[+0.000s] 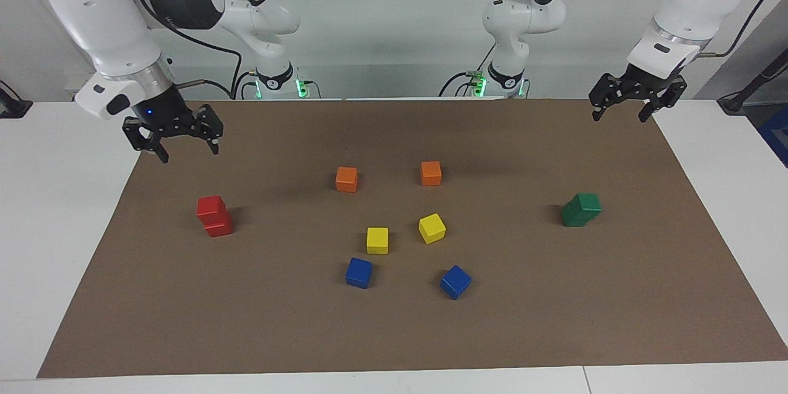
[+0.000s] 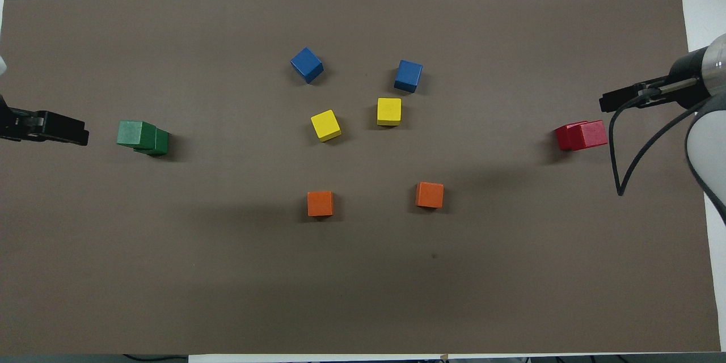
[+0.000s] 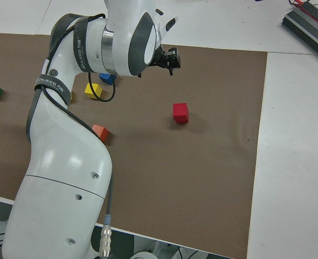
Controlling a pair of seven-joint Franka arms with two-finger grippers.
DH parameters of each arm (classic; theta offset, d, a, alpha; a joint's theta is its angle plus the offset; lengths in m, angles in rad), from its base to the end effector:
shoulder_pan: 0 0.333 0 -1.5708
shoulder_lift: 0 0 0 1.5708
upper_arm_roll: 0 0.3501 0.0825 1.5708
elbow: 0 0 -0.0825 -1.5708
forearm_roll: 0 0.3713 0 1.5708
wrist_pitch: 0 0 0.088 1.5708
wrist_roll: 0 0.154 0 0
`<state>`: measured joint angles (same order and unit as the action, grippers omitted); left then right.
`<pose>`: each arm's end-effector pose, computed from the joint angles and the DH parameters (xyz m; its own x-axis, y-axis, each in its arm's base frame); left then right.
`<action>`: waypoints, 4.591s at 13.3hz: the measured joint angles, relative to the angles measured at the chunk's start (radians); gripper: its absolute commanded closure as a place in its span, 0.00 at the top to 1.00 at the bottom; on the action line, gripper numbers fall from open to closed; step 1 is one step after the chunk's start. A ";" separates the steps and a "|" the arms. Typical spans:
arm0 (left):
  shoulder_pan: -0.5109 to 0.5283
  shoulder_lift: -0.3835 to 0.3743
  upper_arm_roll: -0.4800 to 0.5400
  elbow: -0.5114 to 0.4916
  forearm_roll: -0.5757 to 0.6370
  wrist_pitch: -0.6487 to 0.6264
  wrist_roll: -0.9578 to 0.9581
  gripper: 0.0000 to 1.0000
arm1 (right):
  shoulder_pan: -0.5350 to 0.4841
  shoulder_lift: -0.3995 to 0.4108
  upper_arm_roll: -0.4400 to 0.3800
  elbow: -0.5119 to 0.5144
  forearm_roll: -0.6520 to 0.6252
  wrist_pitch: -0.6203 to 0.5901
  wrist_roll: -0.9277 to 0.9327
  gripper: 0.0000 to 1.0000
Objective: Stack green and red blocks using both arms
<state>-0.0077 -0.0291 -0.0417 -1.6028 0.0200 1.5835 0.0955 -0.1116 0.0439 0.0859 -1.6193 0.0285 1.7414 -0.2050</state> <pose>0.5328 -0.0236 0.6137 0.9895 -0.1446 0.0077 -0.1444 -0.9893 -0.0221 0.5747 -0.0119 0.5805 0.9814 0.1732 0.0831 0.1751 -0.9844 -0.0156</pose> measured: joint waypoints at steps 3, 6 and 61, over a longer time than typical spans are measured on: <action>0.000 0.002 -0.001 -0.002 0.000 0.001 0.001 1.00 | 0.000 -0.036 0.000 0.007 0.000 -0.035 0.000 1.00; 0.000 0.002 -0.004 -0.014 0.000 0.001 0.001 1.00 | -0.002 -0.053 0.000 0.007 -0.005 -0.057 0.000 1.00; 0.000 0.001 -0.002 -0.024 0.000 0.004 0.002 1.00 | 0.000 -0.078 -0.023 0.007 -0.068 -0.191 0.045 1.00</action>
<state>-0.0078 -0.0278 -0.0438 -1.6269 0.0200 1.5875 0.0971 -0.1112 -0.0338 0.0630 -1.6120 -0.0399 1.5501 -0.1595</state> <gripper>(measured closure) 0.000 0.000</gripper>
